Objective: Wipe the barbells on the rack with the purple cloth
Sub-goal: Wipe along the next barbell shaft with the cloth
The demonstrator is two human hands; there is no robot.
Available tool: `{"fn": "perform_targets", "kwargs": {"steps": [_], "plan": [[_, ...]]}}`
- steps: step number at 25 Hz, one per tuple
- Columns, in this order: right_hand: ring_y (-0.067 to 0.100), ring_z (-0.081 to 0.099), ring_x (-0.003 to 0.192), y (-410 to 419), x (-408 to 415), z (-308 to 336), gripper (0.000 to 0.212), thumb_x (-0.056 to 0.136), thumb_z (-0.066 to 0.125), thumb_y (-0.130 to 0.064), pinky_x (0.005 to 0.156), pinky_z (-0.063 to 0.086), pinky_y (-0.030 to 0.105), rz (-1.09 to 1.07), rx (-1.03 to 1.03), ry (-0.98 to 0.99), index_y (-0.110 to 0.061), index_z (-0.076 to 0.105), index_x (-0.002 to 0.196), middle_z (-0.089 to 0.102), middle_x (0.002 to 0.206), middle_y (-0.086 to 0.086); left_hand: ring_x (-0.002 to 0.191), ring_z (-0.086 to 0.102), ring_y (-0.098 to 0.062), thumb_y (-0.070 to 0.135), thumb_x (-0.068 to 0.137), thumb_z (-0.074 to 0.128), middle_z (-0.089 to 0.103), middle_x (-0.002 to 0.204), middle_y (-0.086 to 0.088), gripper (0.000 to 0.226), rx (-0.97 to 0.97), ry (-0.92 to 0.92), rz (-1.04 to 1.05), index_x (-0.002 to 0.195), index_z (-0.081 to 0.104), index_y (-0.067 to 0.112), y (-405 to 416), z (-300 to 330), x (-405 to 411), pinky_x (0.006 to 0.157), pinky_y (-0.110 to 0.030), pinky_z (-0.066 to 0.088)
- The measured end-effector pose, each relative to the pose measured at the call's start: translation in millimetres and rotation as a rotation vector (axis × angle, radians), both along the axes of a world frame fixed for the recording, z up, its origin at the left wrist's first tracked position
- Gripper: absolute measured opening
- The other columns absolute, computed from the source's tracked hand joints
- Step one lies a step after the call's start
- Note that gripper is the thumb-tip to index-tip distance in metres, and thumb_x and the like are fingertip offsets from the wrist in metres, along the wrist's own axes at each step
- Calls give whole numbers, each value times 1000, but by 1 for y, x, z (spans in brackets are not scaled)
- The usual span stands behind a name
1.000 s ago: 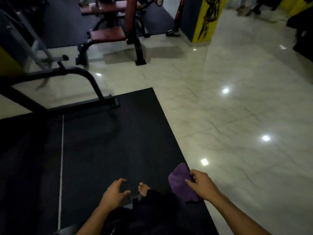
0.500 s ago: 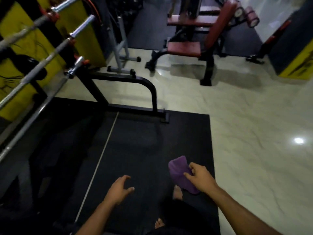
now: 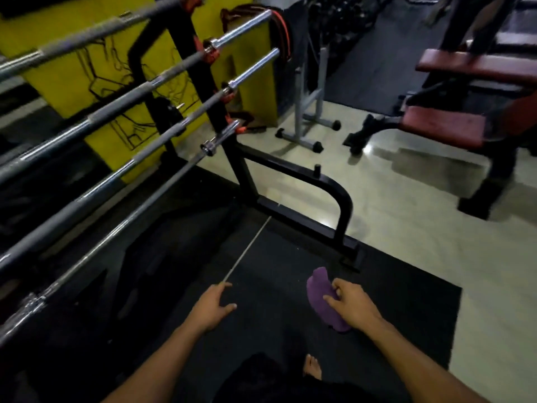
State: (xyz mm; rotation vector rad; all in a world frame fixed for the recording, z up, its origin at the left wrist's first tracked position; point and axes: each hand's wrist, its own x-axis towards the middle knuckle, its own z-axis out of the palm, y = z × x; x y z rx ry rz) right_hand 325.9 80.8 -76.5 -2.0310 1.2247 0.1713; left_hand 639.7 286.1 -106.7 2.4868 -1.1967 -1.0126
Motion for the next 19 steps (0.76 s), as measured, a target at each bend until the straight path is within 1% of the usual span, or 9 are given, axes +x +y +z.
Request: {"fn": "perform_targets", "kwargs": {"steps": [3,7,9,10,12,14,15,17,19], "plan": [[9,59,67,-51,37,9,23,91,67,-39,63,48,33,75,-42,-1,-24,53,80,60,73,-4,123,55,-15,35,86,77,57,135,-2,58,-105,55,157,137,52,25,-36,4,22,101,-25,43],[9,54,65,-129,108,27,23,92,67,-37,63,45,31,243,-64,-67,-26,52,78,56,69,-7,124,55,-10,32,86,77,58,136,0,57,-210,133,214,137,52,25,-104,4,61,98,-18,39],[8,55,69,-164,146,35,17,94,64,-37,70,48,33,377,-101,-92,-24,57,86,57,75,-10,126,53,-8,34,85,78,56,137,2,61,-280,193,218,138,50,29,-143,8,87,100,-18,39],[8,56,75,-181,164,41,15,96,61,-38,74,50,33,452,-126,-103,-23,60,96,58,83,-11,129,50,-7,37,84,79,53,139,5,64,-318,230,206,139,48,32,-164,15,98,102,-18,39],[10,58,92,-217,204,60,21,99,57,-39,84,49,29,567,-184,-100,-23,61,113,59,101,-10,132,45,-1,50,78,80,48,142,12,74,-377,289,155,141,41,41,-210,32,126,106,-21,39],[11,58,102,-251,243,84,24,100,56,-39,89,46,25,610,-198,-128,-24,61,118,61,110,-8,135,42,4,64,70,80,45,146,19,86,-423,342,51,143,36,49,-257,53,155,112,-22,36],[10,58,102,-268,263,97,24,100,56,-40,89,45,25,627,-200,-161,-24,62,117,61,110,-9,135,42,5,64,69,82,46,147,20,90,-438,369,-6,144,35,50,-281,65,168,113,-22,34],[7,56,98,-299,300,124,21,101,55,-40,88,44,24,663,-206,-248,-24,62,111,60,106,-12,132,47,3,52,70,86,53,142,18,89,-453,440,-76,145,39,45,-324,90,192,113,-24,36],[2,53,94,-323,328,146,20,101,55,-39,86,42,18,692,-231,-306,-23,62,110,59,103,-15,123,58,-3,38,77,86,64,131,12,73,-491,477,-97,140,51,33,-356,112,212,108,-28,45]]}}
